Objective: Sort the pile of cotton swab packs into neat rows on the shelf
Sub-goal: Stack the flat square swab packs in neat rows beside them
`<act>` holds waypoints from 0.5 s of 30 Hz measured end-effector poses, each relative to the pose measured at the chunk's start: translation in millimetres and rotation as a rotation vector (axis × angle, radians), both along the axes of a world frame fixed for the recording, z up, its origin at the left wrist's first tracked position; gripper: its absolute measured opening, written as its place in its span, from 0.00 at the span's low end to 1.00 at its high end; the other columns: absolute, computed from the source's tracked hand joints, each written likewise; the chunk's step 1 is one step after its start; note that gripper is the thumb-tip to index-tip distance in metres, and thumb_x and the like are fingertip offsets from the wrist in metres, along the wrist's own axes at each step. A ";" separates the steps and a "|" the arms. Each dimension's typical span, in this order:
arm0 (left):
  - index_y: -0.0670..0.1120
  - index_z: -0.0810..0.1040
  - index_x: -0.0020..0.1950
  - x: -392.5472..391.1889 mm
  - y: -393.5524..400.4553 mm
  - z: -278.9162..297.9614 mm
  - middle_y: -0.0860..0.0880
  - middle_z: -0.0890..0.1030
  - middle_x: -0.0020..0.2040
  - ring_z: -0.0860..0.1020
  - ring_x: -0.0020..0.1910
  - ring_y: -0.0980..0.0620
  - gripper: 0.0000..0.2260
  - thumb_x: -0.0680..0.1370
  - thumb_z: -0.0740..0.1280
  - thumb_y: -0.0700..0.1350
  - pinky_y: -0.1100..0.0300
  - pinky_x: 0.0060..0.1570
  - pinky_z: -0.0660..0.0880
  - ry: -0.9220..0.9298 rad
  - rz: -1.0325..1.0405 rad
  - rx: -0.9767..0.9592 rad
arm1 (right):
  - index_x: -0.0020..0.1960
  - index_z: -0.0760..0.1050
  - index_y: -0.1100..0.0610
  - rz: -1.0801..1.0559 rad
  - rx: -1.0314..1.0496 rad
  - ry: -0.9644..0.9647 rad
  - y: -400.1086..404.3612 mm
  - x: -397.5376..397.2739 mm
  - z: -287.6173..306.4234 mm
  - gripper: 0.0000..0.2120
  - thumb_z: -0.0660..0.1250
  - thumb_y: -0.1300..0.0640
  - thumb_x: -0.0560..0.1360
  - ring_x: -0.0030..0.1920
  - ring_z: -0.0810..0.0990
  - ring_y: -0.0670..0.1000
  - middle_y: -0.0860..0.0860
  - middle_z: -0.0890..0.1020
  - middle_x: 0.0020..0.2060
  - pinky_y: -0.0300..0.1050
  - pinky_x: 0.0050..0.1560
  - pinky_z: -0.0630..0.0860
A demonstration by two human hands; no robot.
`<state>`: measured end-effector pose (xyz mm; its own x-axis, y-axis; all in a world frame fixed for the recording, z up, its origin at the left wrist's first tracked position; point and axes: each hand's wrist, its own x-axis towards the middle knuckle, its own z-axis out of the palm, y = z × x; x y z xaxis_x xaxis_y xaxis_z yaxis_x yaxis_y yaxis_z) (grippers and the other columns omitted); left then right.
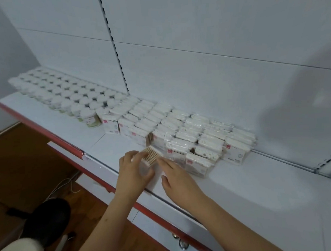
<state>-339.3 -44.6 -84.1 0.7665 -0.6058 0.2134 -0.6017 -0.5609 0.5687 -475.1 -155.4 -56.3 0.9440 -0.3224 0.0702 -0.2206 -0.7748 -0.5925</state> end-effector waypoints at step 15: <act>0.47 0.83 0.62 32.2 -39.0 -2.3 0.43 0.74 0.64 0.72 0.62 0.44 0.17 0.74 0.77 0.45 0.54 0.58 0.76 -0.308 -0.189 -0.245 | 0.66 0.76 0.51 -0.211 0.134 -0.093 -8.1 -9.4 -7.6 0.14 0.58 0.55 0.83 0.55 0.78 0.44 0.46 0.80 0.57 0.44 0.59 0.76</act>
